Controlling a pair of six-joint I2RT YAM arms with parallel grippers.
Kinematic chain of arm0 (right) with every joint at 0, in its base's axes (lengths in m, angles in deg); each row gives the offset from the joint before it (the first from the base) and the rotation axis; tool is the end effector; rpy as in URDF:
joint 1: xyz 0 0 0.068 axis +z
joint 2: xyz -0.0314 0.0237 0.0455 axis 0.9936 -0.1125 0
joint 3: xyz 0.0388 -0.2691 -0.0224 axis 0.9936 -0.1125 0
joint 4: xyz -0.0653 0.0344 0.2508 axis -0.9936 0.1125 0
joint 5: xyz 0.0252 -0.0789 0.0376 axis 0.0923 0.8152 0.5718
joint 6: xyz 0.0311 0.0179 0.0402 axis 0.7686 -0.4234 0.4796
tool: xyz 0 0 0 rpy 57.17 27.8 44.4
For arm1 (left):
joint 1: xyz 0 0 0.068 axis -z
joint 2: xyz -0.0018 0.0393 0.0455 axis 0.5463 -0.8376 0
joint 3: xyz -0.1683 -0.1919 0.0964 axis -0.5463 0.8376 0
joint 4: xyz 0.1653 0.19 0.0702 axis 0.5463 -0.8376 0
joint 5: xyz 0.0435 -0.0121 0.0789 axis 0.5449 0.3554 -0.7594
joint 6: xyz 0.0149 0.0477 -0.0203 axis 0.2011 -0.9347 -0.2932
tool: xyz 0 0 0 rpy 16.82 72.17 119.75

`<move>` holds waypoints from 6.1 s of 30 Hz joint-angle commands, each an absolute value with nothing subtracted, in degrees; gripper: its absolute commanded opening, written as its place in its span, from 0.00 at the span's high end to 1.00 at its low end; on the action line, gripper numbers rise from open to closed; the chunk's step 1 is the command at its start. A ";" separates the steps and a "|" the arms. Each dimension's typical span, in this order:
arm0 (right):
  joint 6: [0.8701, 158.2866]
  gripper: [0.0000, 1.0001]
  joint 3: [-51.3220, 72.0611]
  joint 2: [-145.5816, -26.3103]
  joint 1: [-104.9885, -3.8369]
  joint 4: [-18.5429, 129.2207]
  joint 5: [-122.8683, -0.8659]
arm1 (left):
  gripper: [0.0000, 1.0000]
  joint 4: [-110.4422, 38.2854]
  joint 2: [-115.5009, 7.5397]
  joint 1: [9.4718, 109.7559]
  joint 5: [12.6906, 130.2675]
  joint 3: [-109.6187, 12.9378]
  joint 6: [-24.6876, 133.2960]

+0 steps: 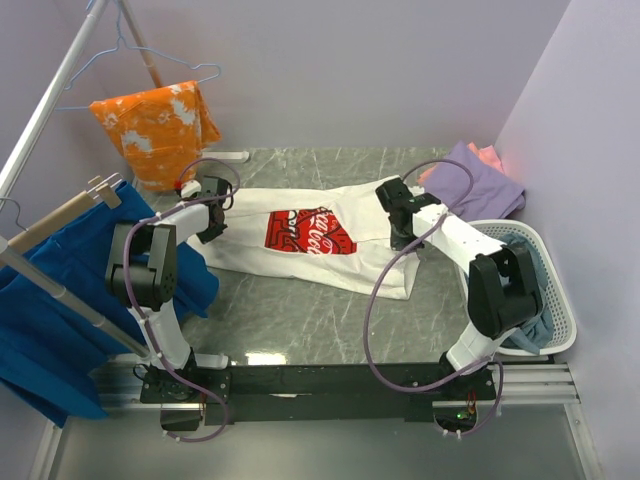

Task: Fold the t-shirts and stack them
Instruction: Fold the other side of the tshirt into a rectangle, then rotate the tshirt 90 degrees

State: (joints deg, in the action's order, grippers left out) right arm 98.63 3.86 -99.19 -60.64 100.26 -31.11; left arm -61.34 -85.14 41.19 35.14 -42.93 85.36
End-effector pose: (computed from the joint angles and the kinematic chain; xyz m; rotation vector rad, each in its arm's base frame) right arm 0.3025 0.1125 0.2259 0.1608 2.6526 -0.3086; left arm 0.3684 -0.0353 0.1619 -0.8848 2.3393 0.3068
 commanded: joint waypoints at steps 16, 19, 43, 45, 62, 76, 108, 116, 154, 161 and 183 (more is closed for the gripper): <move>98.78 1.00 8.99 -99.94 -66.84 91.39 -20.48 | 0.99 -62.00 -81.14 41.38 33.25 -41.12 84.82; 97.82 1.00 10.32 -104.51 -67.19 89.03 -21.35 | 0.99 -61.83 -81.49 41.38 33.25 -41.12 84.91; 92.19 1.00 21.48 -112.44 -66.58 78.20 -27.51 | 0.99 -62.70 -75.52 41.38 26.39 -35.94 87.64; 91.40 1.00 22.53 -113.58 -66.66 77.77 -28.91 | 0.99 -63.75 -76.56 41.38 25.96 -36.99 87.55; 93.59 0.25 14.37 -103.39 -63.60 82.08 -33.82 | 0.36 -59.98 -73.85 41.38 23.75 -37.25 86.85; 95.88 0.23 26.23 -122.63 -63.06 83.74 -52.03 | 0.37 -48.02 -82.27 41.46 46.07 -43.83 79.20; 89.64 0.25 66.29 -145.22 -72.90 113.36 -59.14 | 0.49 -57.52 -73.24 54.72 54.78 -19.25 91.06; 91.56 0.20 37.09 -121.54 -72.11 87.13 -61.87 | 0.48 -57.86 -59.53 61.33 51.36 -17.38 91.08; 103.09 0.09 -8.66 -80.80 -68.25 84.98 -50.44 | 0.26 -62.16 -119.71 67.57 118.94 -100.97 52.66; 103.44 0.09 -6.29 -83.17 -62.03 85.94 -49.22 | 0.26 -69.46 -127.54 68.09 106.83 -108.00 51.95; 102.47 0.09 3.71 -100.20 -42.67 69.44 -65.65 | 0.26 -62.18 -127.90 57.11 82.90 -108.01 59.25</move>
State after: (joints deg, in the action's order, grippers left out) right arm 104.20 -2.76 -94.84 -44.19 78.62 -59.13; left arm -61.97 -127.15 60.42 85.83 -106.71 59.22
